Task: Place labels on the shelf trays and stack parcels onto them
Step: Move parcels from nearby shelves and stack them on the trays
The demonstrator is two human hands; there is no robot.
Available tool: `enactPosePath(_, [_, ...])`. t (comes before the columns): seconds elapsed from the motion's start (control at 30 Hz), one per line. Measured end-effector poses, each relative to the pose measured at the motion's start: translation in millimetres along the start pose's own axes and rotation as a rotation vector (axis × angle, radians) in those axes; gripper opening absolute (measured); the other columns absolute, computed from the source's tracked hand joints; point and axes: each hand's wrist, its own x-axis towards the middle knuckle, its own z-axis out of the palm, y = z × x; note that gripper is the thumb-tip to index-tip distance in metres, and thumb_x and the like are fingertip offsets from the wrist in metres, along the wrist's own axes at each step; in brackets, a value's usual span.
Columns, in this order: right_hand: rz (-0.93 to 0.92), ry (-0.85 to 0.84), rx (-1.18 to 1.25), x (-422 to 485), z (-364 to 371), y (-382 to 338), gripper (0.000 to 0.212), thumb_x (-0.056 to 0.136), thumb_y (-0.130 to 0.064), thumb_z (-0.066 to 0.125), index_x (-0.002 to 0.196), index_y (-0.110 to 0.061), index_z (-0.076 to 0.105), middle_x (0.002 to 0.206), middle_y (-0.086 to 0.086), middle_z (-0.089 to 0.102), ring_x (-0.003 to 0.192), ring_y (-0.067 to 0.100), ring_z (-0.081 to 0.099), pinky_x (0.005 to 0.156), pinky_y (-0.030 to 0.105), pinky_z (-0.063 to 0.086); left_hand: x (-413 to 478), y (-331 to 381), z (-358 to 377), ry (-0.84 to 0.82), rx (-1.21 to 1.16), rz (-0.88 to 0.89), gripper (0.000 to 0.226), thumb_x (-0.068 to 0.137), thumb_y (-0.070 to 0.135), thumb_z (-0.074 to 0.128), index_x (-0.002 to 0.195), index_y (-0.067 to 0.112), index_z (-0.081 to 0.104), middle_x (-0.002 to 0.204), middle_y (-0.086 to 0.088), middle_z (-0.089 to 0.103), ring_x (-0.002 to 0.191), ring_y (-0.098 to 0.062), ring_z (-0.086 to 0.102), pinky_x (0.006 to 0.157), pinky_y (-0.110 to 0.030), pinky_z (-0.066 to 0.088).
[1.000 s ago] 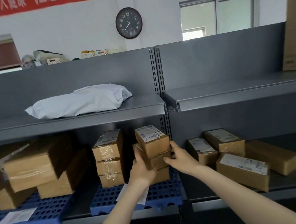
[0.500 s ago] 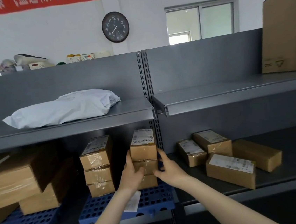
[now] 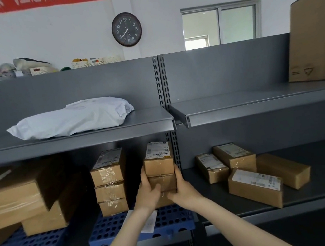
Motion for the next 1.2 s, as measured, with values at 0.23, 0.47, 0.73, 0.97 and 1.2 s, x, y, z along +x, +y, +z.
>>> enactPosePath(0.23, [0.037, 0.04, -0.125, -1, -12, -7, 0.095, 0.086, -0.022, 0.06, 0.147, -0.041, -0.01, 0.138, 0.001, 0.049, 0.117, 0.02, 0.054, 0.097, 0.04, 0.048, 0, -1, -2, 0.024, 0.049, 0.001, 0.08, 0.092, 0.017, 0.051, 0.15, 0.034, -0.001, 0.139, -0.01, 0.046, 0.116, -0.023, 0.052, 0.088, -0.029, 0.042])
enactPosePath(0.47, [0.093, 0.145, -0.411, -14, -29, -17, 0.083, 0.09, -0.03, 0.059, 0.15, -0.031, 0.002, 0.143, 0.01, 0.042, 0.115, 0.026, 0.054, 0.084, 0.033, 0.049, -6, 1, -14, 0.079, 0.198, -0.004, 0.081, 0.091, 0.027, 0.056, 0.151, 0.028, 0.002, 0.148, -0.011, 0.036, 0.123, -0.026, 0.049, 0.085, -0.027, 0.039])
enactPosePath(0.73, [-0.139, 0.41, -0.786, -53, -46, -48, 0.073, 0.088, -0.048, 0.055, 0.148, -0.021, 0.023, 0.137, 0.01, 0.048, 0.124, 0.03, 0.045, 0.094, 0.04, 0.045, -34, 16, -53, 0.11, 0.502, 0.248, 0.071, 0.09, 0.039, 0.055, 0.148, 0.027, 0.016, 0.136, -0.01, 0.047, 0.106, -0.025, 0.058, 0.077, -0.031, 0.051])
enactPosePath(0.97, [-0.251, 0.44, -0.866, -78, -29, -90, 0.074, 0.09, -0.058, 0.046, 0.15, -0.023, 0.019, 0.147, 0.007, 0.037, 0.134, 0.028, 0.033, 0.106, 0.044, 0.032, -75, 34, -101, 0.183, 0.704, 0.398, 0.066, 0.09, 0.05, 0.049, 0.147, 0.028, 0.025, 0.143, -0.007, 0.043, 0.126, -0.024, 0.046, 0.088, -0.034, 0.046])
enactPosePath(1.2, [-0.385, 0.381, -0.776, -98, 12, -123, 0.073, 0.089, -0.058, 0.048, 0.148, -0.023, 0.024, 0.145, 0.008, 0.042, 0.131, 0.028, 0.038, 0.104, 0.044, 0.037, -143, 37, -165, 0.273, 0.857, 0.369, 0.065, 0.09, 0.052, 0.048, 0.146, 0.026, 0.028, 0.143, -0.002, 0.043, 0.127, -0.022, 0.042, 0.09, -0.037, 0.046])
